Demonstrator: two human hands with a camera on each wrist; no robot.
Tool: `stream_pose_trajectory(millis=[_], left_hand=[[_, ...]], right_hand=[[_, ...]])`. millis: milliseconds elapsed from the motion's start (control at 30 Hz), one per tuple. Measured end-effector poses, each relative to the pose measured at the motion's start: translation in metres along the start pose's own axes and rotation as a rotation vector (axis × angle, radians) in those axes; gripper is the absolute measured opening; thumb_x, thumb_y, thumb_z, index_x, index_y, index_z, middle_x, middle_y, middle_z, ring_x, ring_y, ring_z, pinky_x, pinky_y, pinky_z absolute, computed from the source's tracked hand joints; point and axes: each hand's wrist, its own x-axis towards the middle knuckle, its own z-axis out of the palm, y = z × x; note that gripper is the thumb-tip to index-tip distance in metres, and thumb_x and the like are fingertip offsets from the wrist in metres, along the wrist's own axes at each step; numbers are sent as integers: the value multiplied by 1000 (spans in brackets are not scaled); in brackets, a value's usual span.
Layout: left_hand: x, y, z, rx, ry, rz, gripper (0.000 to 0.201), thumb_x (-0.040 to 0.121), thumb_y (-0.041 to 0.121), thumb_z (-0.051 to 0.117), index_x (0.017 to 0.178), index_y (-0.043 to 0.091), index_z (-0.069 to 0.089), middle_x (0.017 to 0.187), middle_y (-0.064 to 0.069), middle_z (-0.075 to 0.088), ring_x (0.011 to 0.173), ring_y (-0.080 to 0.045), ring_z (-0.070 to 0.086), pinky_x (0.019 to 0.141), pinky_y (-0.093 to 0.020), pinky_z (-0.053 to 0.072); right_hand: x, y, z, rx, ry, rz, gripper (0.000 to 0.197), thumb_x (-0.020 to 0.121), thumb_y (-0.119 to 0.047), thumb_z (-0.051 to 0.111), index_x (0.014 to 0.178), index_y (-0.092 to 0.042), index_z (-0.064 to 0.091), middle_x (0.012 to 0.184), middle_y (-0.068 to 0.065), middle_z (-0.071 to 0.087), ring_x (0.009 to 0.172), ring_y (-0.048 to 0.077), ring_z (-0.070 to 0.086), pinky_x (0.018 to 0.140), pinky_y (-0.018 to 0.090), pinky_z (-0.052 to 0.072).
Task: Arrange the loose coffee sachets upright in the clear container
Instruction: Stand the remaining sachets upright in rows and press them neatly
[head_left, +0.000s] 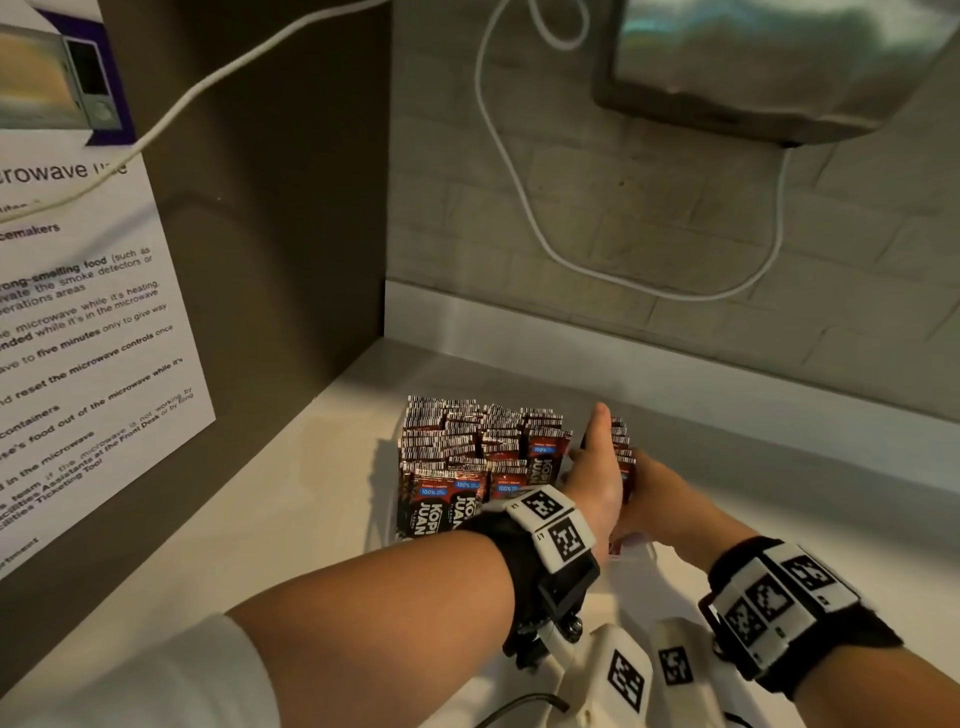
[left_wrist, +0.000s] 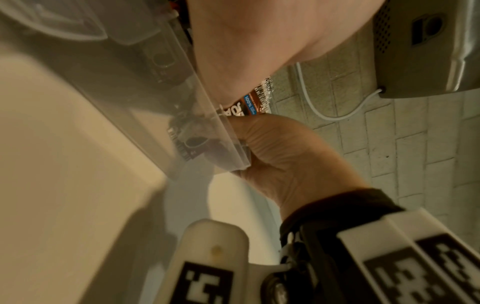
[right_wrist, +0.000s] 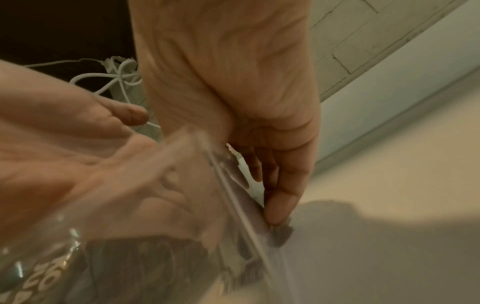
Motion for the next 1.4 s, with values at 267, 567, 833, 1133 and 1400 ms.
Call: stream_pose_trajectory(millis=[267,567,833,1133,1400], left_hand=[[42,-18,5,9,12,36,151,10,106,34,145,38,36,154,-3,34,142,-25,32,112,-55,29],[46,-17,5,102,-19,10,155,5,105,35,145,39,33,153,-6,36,138,-31,38,113,-53,29],[45,-16,4,92,-13,-4,164,4,104,35,148,27,33,150,-5,40,136,-27,41,113,-48,31],[61,-24,7,136,33,15,154,7,107,31,144,35,38,149,-5,42,135,-28,42,111,-51,32],[22,-8,4,132,24,73,166,-1,104,30,149,32,31,152,-5,36,139,-23,37,114,-46,29]], right_hand=[[5,-2,1,-92,95,1,17,74,-6,72,79,-15,59,67,5,69,66,24,70,70,39,60],[6,-11,-1,-167,48,61,21,79,-3,65,71,-17,53,64,2,63,57,17,63,57,26,55],[7,-10,0,-77,64,66,9,79,-4,68,83,-8,62,82,18,72,78,34,71,75,45,59],[2,-9,-2,-8,73,72,30,78,-2,71,96,-17,52,82,8,68,79,32,70,70,42,60],[-4,-10,-9,-14,101,64,89,71,-8,78,144,-23,29,98,10,67,83,27,68,68,40,60]])
